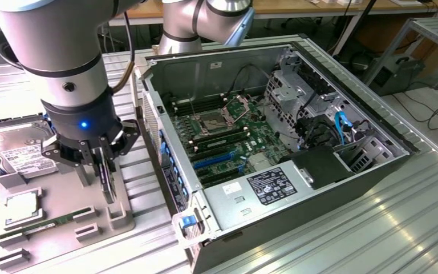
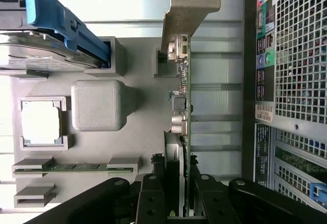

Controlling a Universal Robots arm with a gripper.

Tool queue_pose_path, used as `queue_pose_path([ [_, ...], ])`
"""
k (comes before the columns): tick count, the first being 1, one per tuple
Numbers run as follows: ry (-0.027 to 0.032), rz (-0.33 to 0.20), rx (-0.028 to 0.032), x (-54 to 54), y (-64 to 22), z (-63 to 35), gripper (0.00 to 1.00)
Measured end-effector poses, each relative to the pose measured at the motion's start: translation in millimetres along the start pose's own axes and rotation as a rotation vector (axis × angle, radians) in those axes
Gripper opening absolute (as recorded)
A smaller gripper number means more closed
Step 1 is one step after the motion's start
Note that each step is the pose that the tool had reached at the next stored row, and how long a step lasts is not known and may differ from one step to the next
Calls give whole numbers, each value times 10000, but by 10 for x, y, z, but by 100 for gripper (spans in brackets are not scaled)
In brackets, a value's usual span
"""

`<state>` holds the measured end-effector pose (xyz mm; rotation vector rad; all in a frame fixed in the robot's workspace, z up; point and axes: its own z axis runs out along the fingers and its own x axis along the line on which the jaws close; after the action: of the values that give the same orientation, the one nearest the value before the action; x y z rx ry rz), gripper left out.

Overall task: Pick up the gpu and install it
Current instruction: 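Pick up the gpu and move the gpu toward the slot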

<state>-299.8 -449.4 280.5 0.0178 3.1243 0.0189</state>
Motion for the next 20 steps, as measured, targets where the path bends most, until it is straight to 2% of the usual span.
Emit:
queue_pose_path([
  [20, 0, 0, 0, -3, 2, -136, 27],
])
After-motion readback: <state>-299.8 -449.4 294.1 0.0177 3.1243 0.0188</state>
